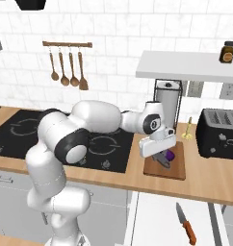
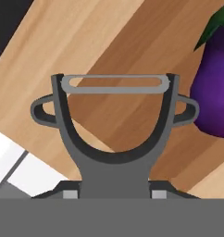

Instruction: Place the appropriate cutting tool for cutting the eggplant skin on the cutting board.

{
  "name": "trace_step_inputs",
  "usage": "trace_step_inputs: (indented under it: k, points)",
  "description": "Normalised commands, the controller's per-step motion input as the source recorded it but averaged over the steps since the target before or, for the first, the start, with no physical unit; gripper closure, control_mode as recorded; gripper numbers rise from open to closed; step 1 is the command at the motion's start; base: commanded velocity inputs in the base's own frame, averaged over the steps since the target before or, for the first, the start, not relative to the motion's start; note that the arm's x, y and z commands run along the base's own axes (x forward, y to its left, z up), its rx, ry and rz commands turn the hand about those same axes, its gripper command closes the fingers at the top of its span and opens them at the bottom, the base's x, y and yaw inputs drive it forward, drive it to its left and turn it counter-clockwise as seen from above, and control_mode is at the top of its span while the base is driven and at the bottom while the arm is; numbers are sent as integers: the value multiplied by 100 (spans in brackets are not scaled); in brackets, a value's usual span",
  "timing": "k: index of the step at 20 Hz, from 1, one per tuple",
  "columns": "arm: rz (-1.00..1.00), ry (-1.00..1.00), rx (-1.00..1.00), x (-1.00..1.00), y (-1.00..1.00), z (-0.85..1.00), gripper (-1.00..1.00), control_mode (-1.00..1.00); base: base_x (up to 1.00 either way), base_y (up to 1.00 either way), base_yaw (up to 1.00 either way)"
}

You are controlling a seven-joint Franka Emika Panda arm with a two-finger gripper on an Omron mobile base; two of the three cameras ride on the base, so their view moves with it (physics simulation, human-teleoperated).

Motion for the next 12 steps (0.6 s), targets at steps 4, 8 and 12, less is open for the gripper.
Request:
trace_step_inputs:
  k: [4, 8, 12]
  points:
    - [7, 0, 6, 36, -5, -33, 100, -100, 0, 0, 0]
    - [4, 0, 4, 33, 0, -38, 100, -100, 0, 0, 0]
    - [1, 0, 3, 25, 0, -38, 100, -100, 0, 0, 0]
